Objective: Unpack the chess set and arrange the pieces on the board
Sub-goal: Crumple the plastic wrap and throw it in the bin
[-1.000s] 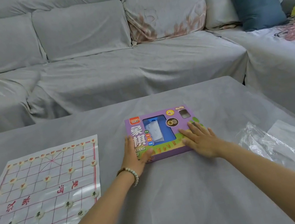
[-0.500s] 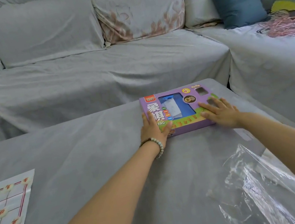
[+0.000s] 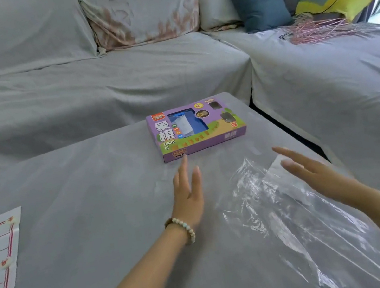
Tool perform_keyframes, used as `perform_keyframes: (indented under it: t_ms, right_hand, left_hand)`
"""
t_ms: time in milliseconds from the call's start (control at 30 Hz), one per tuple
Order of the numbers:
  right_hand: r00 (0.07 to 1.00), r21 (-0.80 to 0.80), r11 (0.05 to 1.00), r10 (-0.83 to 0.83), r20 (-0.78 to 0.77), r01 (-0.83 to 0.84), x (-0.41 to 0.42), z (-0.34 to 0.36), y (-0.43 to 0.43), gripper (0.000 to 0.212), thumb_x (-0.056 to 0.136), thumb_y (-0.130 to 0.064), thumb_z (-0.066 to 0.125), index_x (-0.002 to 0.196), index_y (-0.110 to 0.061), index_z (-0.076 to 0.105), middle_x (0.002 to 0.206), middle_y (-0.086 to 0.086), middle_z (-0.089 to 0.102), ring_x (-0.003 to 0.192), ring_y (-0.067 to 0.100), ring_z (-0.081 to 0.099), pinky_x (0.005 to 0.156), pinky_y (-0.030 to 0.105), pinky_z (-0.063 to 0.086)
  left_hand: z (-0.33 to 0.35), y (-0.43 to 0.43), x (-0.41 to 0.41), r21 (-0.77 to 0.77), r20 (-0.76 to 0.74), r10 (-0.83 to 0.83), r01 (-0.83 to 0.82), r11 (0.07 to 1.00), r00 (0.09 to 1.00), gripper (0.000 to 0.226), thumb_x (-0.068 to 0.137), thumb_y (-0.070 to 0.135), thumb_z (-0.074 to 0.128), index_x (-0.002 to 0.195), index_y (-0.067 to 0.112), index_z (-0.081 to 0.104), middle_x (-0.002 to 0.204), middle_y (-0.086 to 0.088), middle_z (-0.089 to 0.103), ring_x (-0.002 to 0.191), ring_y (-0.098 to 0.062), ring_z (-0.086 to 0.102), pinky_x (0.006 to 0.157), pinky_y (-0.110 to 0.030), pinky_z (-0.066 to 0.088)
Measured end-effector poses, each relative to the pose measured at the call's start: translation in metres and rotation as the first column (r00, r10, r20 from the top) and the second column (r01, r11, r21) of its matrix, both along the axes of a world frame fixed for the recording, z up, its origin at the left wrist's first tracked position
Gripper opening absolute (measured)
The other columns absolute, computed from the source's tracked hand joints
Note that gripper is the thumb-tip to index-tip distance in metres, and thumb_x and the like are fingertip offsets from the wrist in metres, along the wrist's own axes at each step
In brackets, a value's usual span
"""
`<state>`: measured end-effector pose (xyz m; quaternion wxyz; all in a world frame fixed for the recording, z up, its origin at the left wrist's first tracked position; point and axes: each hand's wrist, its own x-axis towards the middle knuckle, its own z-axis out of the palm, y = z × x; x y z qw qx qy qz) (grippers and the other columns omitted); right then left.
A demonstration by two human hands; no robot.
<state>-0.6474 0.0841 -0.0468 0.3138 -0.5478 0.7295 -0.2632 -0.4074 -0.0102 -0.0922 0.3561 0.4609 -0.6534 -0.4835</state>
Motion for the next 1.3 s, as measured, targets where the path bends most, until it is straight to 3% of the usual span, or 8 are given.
perform_keyframes:
  t_ms: [100, 300, 433, 533, 833, 967, 1167, 1300]
  right_hand:
    - [1.000, 0.096, 0.995, 0.010, -0.023, -0.007, 0.016, -0.009, 0.067, 0.049, 0.081, -0.066, 0.027, 0.130, -0.061, 0.027, 0.156, -0.011, 0.004, 0.145, 0.013, -0.003, 0.116, 0.042, 0.000]
    - [0.990, 0.176, 0.975, -0.125, -0.062, 0.134, 0.065, -0.040, 0.112, 0.040, 0.093, -0.056, 0.009, 0.132, -0.051, 0.015, 0.156, -0.012, -0.002, 0.143, 0.011, -0.010, 0.116, 0.036, -0.012]
    - [0.874, 0.130, 0.976, -0.216, 0.434, 0.176, 0.121, -0.027, 0.102, 0.063, 0.088, -0.068, 0.023, 0.143, -0.037, 0.023, 0.144, -0.027, 0.014, 0.138, 0.001, 0.015, 0.117, 0.030, 0.005]
    - [0.693, 0.092, 0.994, -0.110, 0.713, 0.063, 0.145, -0.011, 0.094, 0.068, 0.082, -0.078, 0.020, 0.134, -0.040, 0.040, 0.142, -0.021, 0.040, 0.127, -0.005, 0.039, 0.108, 0.023, 0.030]
    - [0.664, -0.160, 0.911, -0.149, 0.733, 0.381, 0.205, 0.032, 0.100, 0.052, 0.079, -0.073, 0.038, 0.127, -0.053, 0.040, 0.138, -0.027, 0.035, 0.121, -0.016, 0.032, 0.090, 0.015, 0.029]
    - [0.545, -0.176, 0.860, -0.135, 0.827, 0.480, 0.240, 0.030, 0.086, 0.065, 0.060, -0.085, 0.046, 0.122, -0.071, 0.029, 0.146, -0.029, 0.019, 0.130, 0.000, 0.033, 0.108, 0.037, 0.031]
    - [0.387, -0.056, 0.857, -0.172, 0.906, 0.512, 0.240, 0.038, 0.050, 0.054, 0.080, -0.075, 0.034, 0.118, -0.043, 0.057, 0.120, -0.006, 0.063, 0.107, 0.012, 0.062, 0.093, 0.035, 0.050]
    - [0.545, -0.006, 0.953, -0.169, 0.821, 0.304, 0.239, 0.026, 0.049, 0.061, 0.093, -0.061, 0.016, 0.102, -0.028, 0.067, 0.091, -0.003, 0.072, 0.085, 0.007, 0.067, 0.075, 0.021, 0.052]
  left_hand:
    - [0.001, 0.048, 0.003, -0.103, 0.130, -0.210, 0.224, 0.969, 0.969, 0.077, 0.060, 0.089, -0.002, 0.128, 0.060, 0.018, 0.145, 0.020, 0.011, 0.132, 0.005, 0.005, 0.107, -0.022, 0.004]
    - [-0.014, 0.090, -0.003, 0.031, 0.536, -0.350, 0.396, 0.918, 0.768, 0.071, 0.086, 0.065, 0.005, 0.146, 0.028, 0.018, 0.155, 0.005, 0.016, 0.142, -0.014, 0.008, 0.115, -0.026, 0.001]
    - [0.006, 0.114, -0.005, 0.287, 0.108, -0.299, 0.258, 0.922, 0.948, 0.111, 0.052, 0.095, 0.004, 0.146, 0.035, 0.001, 0.153, 0.009, 0.012, 0.138, -0.008, 0.019, 0.112, -0.026, 0.012]
    - [0.033, 0.122, -0.005, 0.375, -0.140, -0.161, 0.203, 0.905, 0.977, 0.093, 0.068, 0.077, 0.028, 0.144, 0.039, -0.009, 0.152, 0.009, 0.014, 0.135, -0.011, 0.027, 0.105, -0.027, 0.024]
    - [0.085, 0.092, 0.009, 0.276, -0.382, 0.571, -0.500, 0.821, 0.727, 0.039, 0.078, 0.047, 0.065, 0.098, 0.015, 0.055, 0.098, -0.002, 0.063, 0.092, -0.019, 0.061, 0.082, -0.031, 0.050]
    - [0.088, 0.096, 0.016, 0.415, -0.286, 0.455, -0.319, 0.852, 0.843, 0.032, 0.082, 0.043, 0.064, 0.090, 0.014, 0.055, 0.089, -0.001, 0.060, 0.083, -0.016, 0.058, 0.074, -0.028, 0.050]
    - [0.071, 0.126, 0.041, 0.473, -0.333, 0.124, 0.053, 0.879, 0.935, 0.066, 0.085, 0.060, 0.043, 0.134, 0.017, 0.044, 0.127, 0.004, 0.049, 0.118, -0.013, 0.046, 0.098, -0.031, 0.039]
    - [0.064, 0.124, 0.034, 0.473, -0.281, 0.449, -0.284, 0.834, 0.848, 0.065, 0.084, 0.064, 0.044, 0.124, 0.014, 0.052, 0.119, -0.003, 0.057, 0.115, -0.020, 0.053, 0.091, -0.030, 0.041]
